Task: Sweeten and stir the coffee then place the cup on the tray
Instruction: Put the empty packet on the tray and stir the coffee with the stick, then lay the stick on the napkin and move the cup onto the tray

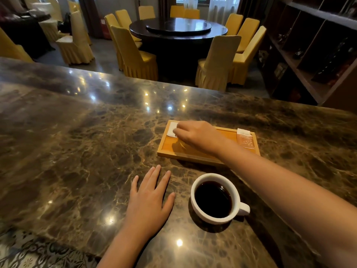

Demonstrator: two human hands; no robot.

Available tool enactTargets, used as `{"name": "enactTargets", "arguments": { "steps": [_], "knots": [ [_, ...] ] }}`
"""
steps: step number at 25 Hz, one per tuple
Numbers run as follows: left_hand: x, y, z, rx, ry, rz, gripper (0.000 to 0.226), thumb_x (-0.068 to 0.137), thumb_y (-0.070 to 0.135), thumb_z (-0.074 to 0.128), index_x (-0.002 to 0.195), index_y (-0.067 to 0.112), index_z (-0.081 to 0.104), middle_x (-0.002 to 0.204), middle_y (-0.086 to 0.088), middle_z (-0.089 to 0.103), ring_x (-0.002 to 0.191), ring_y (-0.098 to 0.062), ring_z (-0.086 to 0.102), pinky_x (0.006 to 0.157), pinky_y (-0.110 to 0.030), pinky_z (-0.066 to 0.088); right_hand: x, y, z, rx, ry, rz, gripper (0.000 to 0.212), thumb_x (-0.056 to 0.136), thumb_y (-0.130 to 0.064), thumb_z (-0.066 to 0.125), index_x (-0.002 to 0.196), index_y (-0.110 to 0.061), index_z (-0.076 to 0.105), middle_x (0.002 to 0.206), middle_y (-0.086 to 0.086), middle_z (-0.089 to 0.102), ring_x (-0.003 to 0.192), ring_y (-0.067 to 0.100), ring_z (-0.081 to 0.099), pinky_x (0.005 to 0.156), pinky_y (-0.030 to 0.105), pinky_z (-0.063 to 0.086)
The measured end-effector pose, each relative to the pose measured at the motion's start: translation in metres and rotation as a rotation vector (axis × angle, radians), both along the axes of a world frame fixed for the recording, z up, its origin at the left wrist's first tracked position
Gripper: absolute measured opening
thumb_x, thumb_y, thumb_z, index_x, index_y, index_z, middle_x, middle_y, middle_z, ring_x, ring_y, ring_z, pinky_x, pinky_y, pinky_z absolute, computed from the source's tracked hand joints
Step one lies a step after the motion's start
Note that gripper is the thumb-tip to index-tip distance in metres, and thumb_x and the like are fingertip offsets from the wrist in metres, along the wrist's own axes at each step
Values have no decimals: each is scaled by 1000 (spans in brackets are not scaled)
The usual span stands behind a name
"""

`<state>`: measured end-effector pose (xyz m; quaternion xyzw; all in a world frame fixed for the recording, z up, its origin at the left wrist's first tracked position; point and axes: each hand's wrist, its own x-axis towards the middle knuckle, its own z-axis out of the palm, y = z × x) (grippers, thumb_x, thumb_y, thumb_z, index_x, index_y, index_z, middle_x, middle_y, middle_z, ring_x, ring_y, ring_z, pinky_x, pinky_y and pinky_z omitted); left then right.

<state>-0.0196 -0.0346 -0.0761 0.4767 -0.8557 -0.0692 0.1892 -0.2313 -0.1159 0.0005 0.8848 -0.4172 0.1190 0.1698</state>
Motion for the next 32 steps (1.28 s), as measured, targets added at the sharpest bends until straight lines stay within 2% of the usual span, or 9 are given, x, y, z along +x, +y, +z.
{"name": "enactTargets", "arguments": {
  "steps": [5,7,10,14,17,22,26,29,32],
  "knots": [
    [-1,0,-2,-3,-5,5,57,85,51,28,136,27,33,145,-5,30,132,-13,14,105,-47,6,0,3,-13,133,64,7,20,81,-15,66,95,-1,63,88,18,67,71,28,64,48,31,53],
    [0,0,-2,0,-7,4,57,85,50,28,136,27,33,145,-5,30,132,-12,13,105,-47,5,2,3,-15,144,72,15,20,82,-22,66,90,-3,65,88,16,68,73,26,65,50,25,46],
    [0,0,-2,4,-2,5,57,85,50,28,136,27,32,145,-4,29,132,-11,12,105,-47,5,5,2,-18,180,71,-4,34,87,-39,56,96,-7,63,98,12,66,86,23,61,59,22,38],
    [-1,0,-1,3,-3,-2,57,85,50,29,136,27,33,145,-5,29,133,-12,13,105,-47,5,4,2,-20,215,68,-20,45,87,-51,51,107,-11,60,107,9,63,92,21,57,68,25,44],
    [-1,0,-1,-5,-3,-9,56,85,49,30,135,25,34,145,-6,31,133,-14,16,105,-47,7,-1,9,-9,214,48,-57,43,86,-47,54,110,-11,60,110,12,64,97,24,59,76,33,50],
    [-1,-1,-2,-9,1,-19,56,85,49,30,134,23,37,143,-8,33,132,-15,18,104,-50,10,-25,57,9,182,-248,-227,37,87,-39,56,113,-13,61,114,11,65,101,24,60,78,34,50],
    [-1,-1,-2,-10,0,-26,57,84,49,28,134,22,38,143,-8,33,132,-16,19,104,-51,11,-34,131,5,299,-546,-396,47,85,-52,43,120,-23,57,120,0,60,110,11,52,89,25,42],
    [-1,-1,-1,-6,-12,-35,59,84,50,25,135,22,37,144,-9,31,132,-17,18,104,-51,10,-30,190,-6,421,-772,-525,54,81,-65,40,126,-36,48,126,-14,56,116,-3,48,93,24,44],
    [-1,-1,-1,-7,-19,-40,60,84,51,25,135,22,37,144,-10,31,132,-18,19,104,-52,11,-23,226,-16,466,-1040,-640,43,77,-59,56,119,-49,48,115,-21,60,107,-7,55,84,14,47]
  ]
}}
